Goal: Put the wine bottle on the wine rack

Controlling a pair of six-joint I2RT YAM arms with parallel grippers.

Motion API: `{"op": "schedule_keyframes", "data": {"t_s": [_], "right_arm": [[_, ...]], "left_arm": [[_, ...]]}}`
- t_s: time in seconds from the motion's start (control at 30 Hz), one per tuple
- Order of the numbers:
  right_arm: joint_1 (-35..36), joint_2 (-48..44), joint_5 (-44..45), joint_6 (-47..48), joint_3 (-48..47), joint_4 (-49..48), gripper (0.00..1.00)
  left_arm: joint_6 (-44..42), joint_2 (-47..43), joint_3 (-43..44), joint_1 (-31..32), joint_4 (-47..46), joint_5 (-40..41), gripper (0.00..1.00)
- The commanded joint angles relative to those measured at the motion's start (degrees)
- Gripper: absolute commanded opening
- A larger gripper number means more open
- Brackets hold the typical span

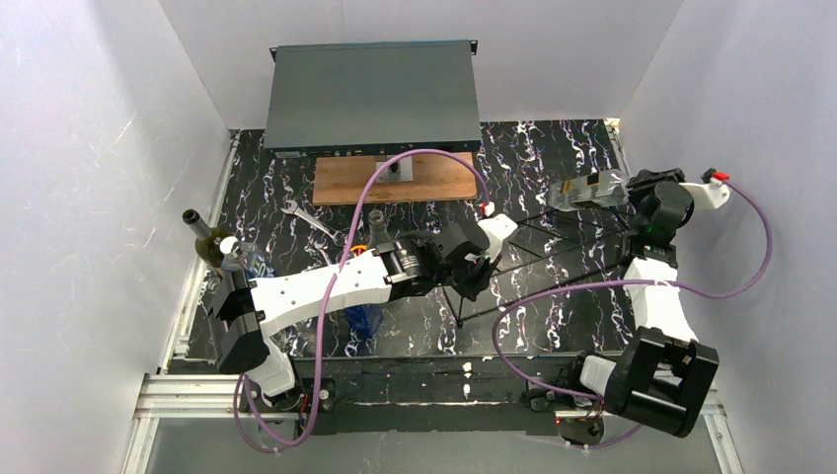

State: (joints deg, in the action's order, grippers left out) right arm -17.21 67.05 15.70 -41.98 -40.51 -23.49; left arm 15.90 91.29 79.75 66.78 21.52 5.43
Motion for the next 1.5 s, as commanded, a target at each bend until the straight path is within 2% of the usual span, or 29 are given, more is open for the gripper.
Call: {"op": "schedule_keyframes", "data": {"t_s": [0.0, 0.27, 0.33, 0.47, 0.6, 0.77, 0.87, 1.03, 1.2, 1.3, 1.37, 1.47], "right_arm": [[0.08, -6.56, 4.98, 8.05, -8.15, -7.98, 0.01], [2.35, -6.44, 8.44, 17.12, -12.20, -6.25, 0.01], [2.97, -5.49, 8.78, 17.97, -12.85, -6.26, 0.01], [5.03, -4.49, 11.00, 19.55, -13.58, -6.93, 0.01], [5.50, -5.52, 14.73, 16.36, -14.01, -3.21, 0.01], [5.98, -5.22, 10.39, 8.69, -15.43, -2.51, 0.01], [6.79, -5.17, 9.45, 8.52, -17.61, -2.81, 0.01], [9.86, -3.71, 6.80, 21.35, -24.90, -0.98, 0.01], [12.42, 3.00, -2.16, 30.87, -35.54, 5.14, 0.01], [14.04, 7.65, 2.70, 34.13, -42.56, 7.47, 0.01], [14.06, 12.70, 8.01, 37.36, -50.39, 13.13, 0.01], [14.10, 13.49, 12.06, 40.09, -49.71, 13.77, 0.01]], "left_arm": [[5.98, -0.49, 0.94, -2.62, 5.70, 14.68, 0.00], [5.75, -0.78, 0.78, -2.66, 5.88, 14.64, 0.00], [5.16, -1.12, 0.14, -2.64, 4.96, 12.68, 0.00], [2.73, -3.03, -2.81, -2.67, 0.41, 3.73, 0.00], [2.03, -4.77, -4.51, -2.63, 0.37, 0.63, 0.00], [2.34, -4.89, -3.74, -2.64, 1.80, -2.26, 0.00], [2.60, -4.88, -3.72, -2.62, 1.84, -4.25, 0.00], [3.34, -5.91, -4.34, -2.65, 1.95, -5.43, 0.00], [3.17, -6.65, -4.90, -2.60, 1.99, -5.43, 0.00], [3.48, -6.54, -4.94, -2.62, 1.97, -7.59, 0.00], [3.48, -6.74, -5.16, -2.62, 2.04, -6.91, 0.00], [3.51, -6.54, -4.81, -2.58, 1.96, -6.75, 0.00]]}}
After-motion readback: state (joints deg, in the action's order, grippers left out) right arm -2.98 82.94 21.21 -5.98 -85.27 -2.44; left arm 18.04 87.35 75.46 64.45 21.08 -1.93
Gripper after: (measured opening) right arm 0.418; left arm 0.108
